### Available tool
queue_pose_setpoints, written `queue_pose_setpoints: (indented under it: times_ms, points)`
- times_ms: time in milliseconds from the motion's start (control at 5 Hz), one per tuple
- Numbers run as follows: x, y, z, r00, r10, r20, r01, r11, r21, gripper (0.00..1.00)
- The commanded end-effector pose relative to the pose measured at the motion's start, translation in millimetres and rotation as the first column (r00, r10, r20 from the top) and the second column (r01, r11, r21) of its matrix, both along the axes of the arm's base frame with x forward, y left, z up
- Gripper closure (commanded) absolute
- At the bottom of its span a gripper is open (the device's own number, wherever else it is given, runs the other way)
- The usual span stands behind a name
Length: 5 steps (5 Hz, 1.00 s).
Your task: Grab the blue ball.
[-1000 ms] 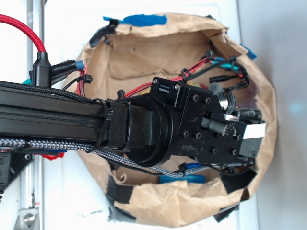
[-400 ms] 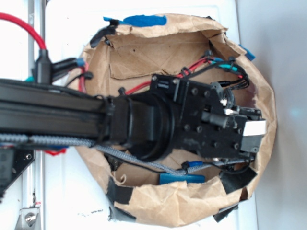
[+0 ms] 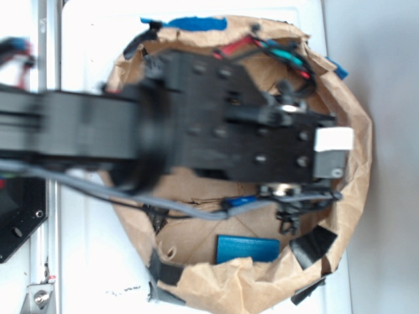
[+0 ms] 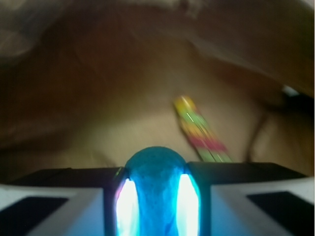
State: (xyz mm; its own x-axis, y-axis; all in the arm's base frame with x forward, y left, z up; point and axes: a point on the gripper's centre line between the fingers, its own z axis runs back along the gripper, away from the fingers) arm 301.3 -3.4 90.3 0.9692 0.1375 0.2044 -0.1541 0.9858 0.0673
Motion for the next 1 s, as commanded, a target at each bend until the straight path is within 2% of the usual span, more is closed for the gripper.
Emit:
queue_pose_setpoints:
  times_ms: [0,200,400,800]
  points:
    - [-41,23,65,0.999,-0.047,0.024,0.05,0.992,-0.115,1.0]
    - [-46,25,71,0.995,-0.083,0.056,0.09,0.986,-0.138,1.0]
    - [-41,25,73,0.992,-0.091,0.086,0.102,0.986,-0.135,1.0]
    - [-26,24,63,0.993,-0.089,0.078,0.098,0.989,-0.114,1.0]
